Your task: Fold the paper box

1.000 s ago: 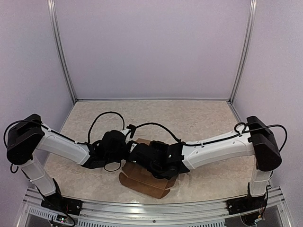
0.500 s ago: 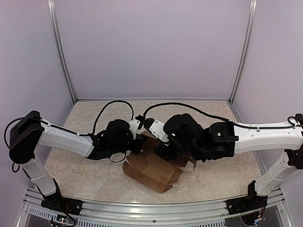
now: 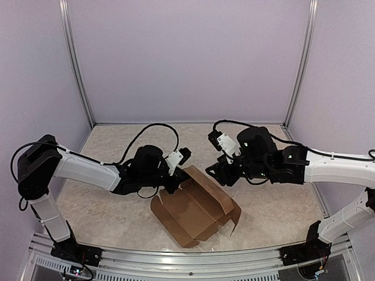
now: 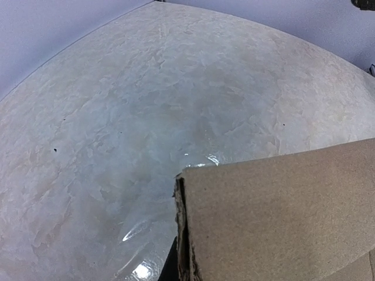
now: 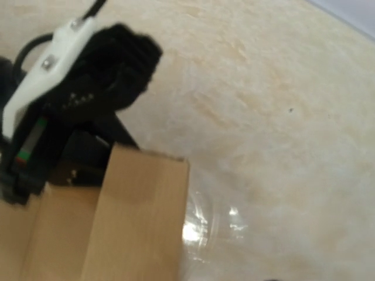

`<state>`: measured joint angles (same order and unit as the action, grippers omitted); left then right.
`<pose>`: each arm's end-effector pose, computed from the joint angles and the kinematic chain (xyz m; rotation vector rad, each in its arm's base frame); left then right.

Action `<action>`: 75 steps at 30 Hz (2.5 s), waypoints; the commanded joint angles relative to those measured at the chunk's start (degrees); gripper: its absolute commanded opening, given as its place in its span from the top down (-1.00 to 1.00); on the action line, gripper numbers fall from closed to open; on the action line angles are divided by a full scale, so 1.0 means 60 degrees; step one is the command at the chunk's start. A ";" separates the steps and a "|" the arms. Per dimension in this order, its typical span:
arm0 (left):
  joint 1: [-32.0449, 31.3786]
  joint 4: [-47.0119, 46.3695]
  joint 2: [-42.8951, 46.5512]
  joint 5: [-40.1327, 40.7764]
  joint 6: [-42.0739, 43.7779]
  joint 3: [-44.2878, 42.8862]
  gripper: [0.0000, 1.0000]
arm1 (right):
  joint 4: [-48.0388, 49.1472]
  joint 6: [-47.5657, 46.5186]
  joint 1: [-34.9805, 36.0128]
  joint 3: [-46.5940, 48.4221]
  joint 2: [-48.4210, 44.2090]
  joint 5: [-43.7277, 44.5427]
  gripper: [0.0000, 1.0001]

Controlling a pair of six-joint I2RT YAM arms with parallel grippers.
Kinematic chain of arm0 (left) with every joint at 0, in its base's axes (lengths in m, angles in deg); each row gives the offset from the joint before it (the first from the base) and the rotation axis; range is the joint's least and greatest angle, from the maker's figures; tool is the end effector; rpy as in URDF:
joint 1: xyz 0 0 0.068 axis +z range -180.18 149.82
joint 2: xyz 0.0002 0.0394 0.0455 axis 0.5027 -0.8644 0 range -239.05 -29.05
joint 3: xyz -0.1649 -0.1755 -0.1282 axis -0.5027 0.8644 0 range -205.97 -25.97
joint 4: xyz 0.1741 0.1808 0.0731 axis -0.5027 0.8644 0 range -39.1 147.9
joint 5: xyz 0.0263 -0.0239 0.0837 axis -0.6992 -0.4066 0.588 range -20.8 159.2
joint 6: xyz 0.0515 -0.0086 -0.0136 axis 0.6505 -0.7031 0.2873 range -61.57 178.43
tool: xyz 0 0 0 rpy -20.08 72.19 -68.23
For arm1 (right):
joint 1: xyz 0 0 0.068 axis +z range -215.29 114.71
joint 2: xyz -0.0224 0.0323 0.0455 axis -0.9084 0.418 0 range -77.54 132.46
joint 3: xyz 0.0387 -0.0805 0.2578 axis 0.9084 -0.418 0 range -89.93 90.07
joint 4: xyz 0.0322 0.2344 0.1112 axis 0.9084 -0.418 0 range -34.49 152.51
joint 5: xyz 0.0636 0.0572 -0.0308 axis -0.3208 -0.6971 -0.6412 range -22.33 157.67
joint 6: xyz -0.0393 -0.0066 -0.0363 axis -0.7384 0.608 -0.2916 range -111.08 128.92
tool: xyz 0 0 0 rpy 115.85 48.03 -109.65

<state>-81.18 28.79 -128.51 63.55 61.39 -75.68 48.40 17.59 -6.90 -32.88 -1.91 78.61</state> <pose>0.2266 -0.2854 0.1750 1.0124 1.8499 -0.6141 0.1617 0.2498 0.2893 -0.8076 2.0126 0.4809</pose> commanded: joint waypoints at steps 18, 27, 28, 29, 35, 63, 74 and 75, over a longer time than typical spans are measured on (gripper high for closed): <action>0.0168 -0.1303 -0.1211 -0.0999 0.0312 -0.0138 0.92 | 0.3540 0.1718 -0.1144 0.0151 0.2650 -0.2611 1.00; 0.0020 -0.1635 -0.1553 -0.0774 0.0356 -0.0110 0.85 | 0.4287 0.2109 -0.1153 0.0243 0.3583 -0.2748 1.00; -0.0005 -0.1684 -0.1582 -0.0757 0.0336 -0.0088 0.85 | 0.4379 0.2138 -0.1161 0.0240 0.3685 -0.2744 1.00; -0.0020 -0.1734 -0.1622 -0.0743 0.0310 -0.0073 0.84 | 0.4473 0.2142 -0.1155 0.0225 0.3771 -0.2720 1.00; -0.0074 -0.2133 -0.1810 -0.0632 0.0078 0.0111 0.77 | 0.4995 0.2409 -0.1162 -0.0043 0.4270 -0.2749 1.00; -0.0329 -0.3367 -0.2504 -0.0118 -0.0436 0.0391 1.00 | 0.5950 0.3391 -0.0967 -0.0940 0.4821 -0.2706 1.00; -0.0541 -0.3532 -0.2359 0.0527 -0.0234 0.0685 1.00 | 0.5496 0.3343 -0.0945 -0.0884 0.4029 -0.2209 1.00; -0.0562 -0.3524 -0.2341 0.0612 -0.0185 0.0718 1.00 | 0.5442 0.3314 -0.0949 -0.0875 0.3830 -0.2144 1.00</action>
<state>-83.61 7.86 -142.43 64.99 58.94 -72.79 86.11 37.54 -13.17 -37.49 24.58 63.35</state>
